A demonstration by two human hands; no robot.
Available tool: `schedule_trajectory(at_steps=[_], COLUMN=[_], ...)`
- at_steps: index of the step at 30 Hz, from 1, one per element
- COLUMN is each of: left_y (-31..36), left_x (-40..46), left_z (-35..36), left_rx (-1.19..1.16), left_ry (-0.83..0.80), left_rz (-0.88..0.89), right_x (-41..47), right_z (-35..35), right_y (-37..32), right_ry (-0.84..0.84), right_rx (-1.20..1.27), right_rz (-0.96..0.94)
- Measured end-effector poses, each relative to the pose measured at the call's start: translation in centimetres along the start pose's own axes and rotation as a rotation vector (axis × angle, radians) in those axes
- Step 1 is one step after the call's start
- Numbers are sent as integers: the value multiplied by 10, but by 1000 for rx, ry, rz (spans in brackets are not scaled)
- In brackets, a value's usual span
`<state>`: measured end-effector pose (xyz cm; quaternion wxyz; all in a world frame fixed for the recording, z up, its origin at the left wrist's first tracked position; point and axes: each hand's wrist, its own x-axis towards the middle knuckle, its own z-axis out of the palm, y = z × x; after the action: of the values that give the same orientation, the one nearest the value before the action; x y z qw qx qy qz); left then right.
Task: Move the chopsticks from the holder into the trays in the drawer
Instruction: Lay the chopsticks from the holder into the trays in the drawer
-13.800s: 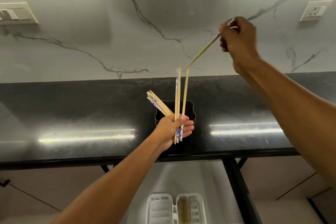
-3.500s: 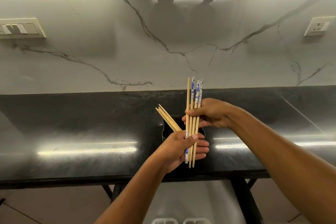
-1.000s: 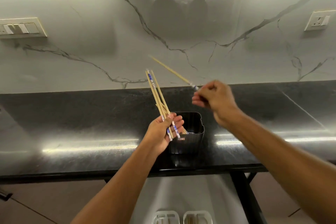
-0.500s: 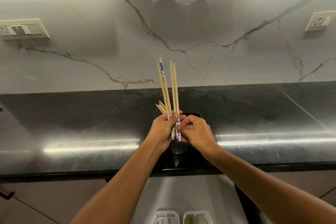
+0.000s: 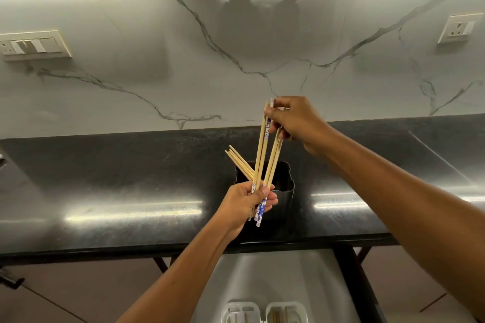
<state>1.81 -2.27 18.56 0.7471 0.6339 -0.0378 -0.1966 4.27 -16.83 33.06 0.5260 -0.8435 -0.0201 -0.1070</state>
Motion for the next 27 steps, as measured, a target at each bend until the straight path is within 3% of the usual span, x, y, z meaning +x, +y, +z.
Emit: schedule_trajectory(at_steps=[9,12,18,23,27], left_y=[0,-3,2,26,41], left_x=[-4,-4,2,17,20], left_z=[-7,-10,-17,-7,7], left_rx=[90,109,-282,-459,-503], left_ry=[3,27,116,117,85], left_rz=[42,15,-84,-2,68], right_x=[9,10,-2,-29,-57], right_z=[-7,-20,-51,-5,41], right_y=[3,-8,-26,21,61], right_ry=[-3,77,383,280,261], right_rx=[10,65,291,303,126], right_rz=[29,-5,-228,-26,46])
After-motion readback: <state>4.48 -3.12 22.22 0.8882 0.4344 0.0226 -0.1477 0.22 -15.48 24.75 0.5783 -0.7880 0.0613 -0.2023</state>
